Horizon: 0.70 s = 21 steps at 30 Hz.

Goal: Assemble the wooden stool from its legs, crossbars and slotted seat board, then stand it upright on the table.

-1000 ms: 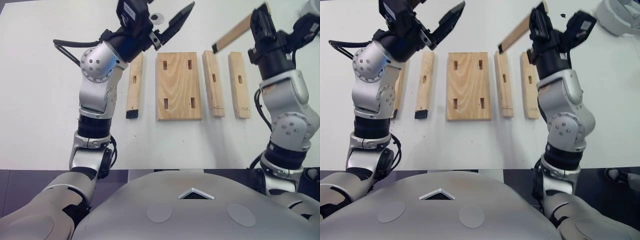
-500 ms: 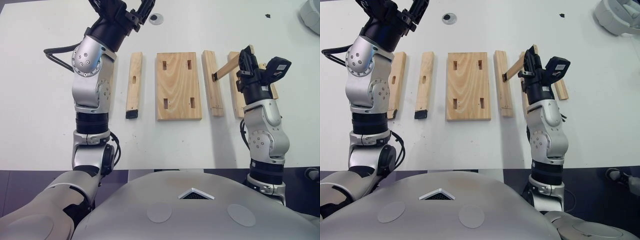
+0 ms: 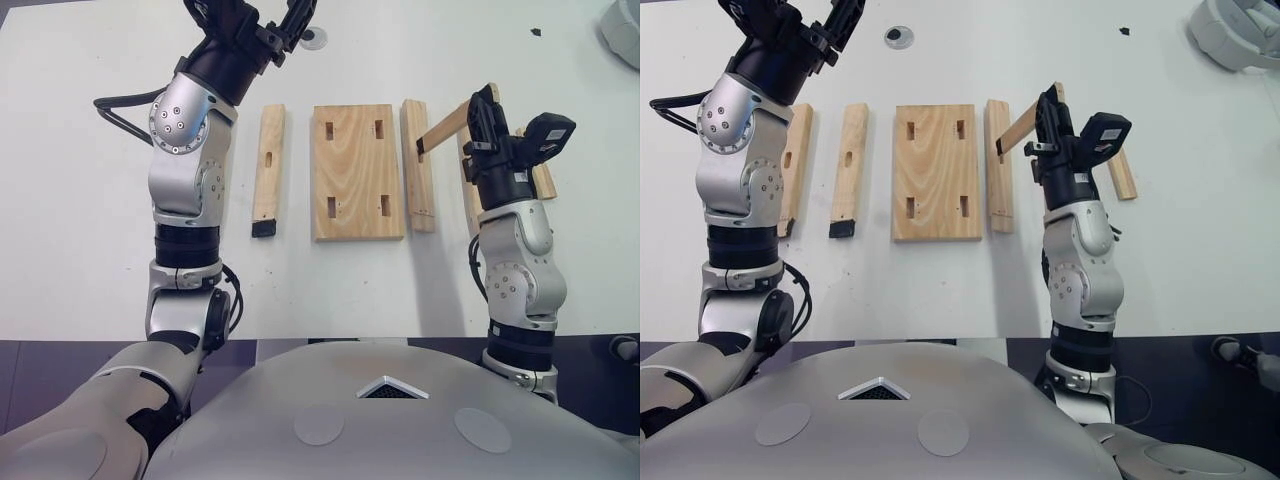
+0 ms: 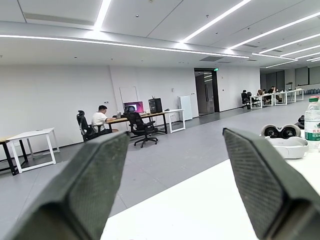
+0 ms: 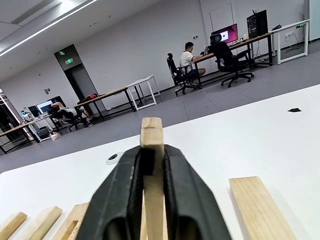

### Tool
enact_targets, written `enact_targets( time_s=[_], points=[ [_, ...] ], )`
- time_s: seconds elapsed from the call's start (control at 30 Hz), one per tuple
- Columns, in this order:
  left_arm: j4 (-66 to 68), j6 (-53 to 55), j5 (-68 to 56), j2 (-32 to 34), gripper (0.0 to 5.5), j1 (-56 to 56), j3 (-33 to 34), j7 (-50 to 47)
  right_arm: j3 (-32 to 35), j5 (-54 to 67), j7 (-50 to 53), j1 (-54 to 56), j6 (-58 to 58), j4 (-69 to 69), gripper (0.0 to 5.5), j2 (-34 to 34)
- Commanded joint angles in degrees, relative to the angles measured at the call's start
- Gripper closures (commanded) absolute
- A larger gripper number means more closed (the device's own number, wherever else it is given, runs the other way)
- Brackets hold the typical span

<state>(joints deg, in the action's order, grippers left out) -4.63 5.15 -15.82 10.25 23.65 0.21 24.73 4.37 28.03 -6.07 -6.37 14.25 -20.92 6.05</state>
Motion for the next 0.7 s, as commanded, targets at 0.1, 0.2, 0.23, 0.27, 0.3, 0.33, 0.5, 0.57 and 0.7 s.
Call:
enact_targets(
  time_s=[0.1, 0.2, 0.23, 0.27, 0.3, 0.33, 0.5, 0.57, 0.7],
  points=[
    [0.62, 0.42, 0.02, -0.1, 2.07, 0.1, -0.16, 0.02, 0.96, -0.98, -0.51, -0.62, -0.88, 1.84, 5.07, -1.34],
    [0.62, 0.43, 0.01, -0.08, 2.07, 0.04, -0.11, 0.0, 1.49, -1.29, -1.17, -0.65, -1.28, 3.31, 5.07, -1.54],
    [0.64, 0.42, -0.01, -0.07, 2.07, 0.03, -0.11, 0.03, 1.58, -1.48, -1.35, -0.65, -1.39, 3.78, 5.07, -1.6],
    [0.67, 0.41, -0.01, -0.04, 2.07, 0.04, -0.12, 0.07, 1.77, -1.68, -1.42, -0.65, -1.51, 4.26, 5.07, -1.64],
    [0.75, 0.4, -0.01, -0.02, 2.07, 0.08, -0.11, 0.11, 1.94, -1.85, -1.45, -0.75, -1.57, 4.6, 5.07, -1.61],
    [0.84, 0.38, -0.01, -0.01, 2.07, 0.13, -0.08, 0.12, 1.98, -2.22, -1.49, -0.94, -1.63, 4.93, 5.07, -1.46],
    [1.15, 0.3, 0.0, 0.14, 2.07, 0.38, 0.04, 0.22, -1.39, -9.7, -2.46, -1.71, 0.57, 7.62, 5.07, 3.44],
    [1.32, 0.26, 0.03, 0.16, 2.07, 0.52, 0.05, 0.24, -3.01, -12.56, -3.17, -1.9, 1.36, 8.36, 5.07, 5.35],
    [1.42, 0.19, 0.11, 0.11, 2.07, 0.58, 0.0, 0.16, -5.17, -16.31, -2.41, -2.42, 2.71, 9.38, 5.07, 6.35]
  ],
)
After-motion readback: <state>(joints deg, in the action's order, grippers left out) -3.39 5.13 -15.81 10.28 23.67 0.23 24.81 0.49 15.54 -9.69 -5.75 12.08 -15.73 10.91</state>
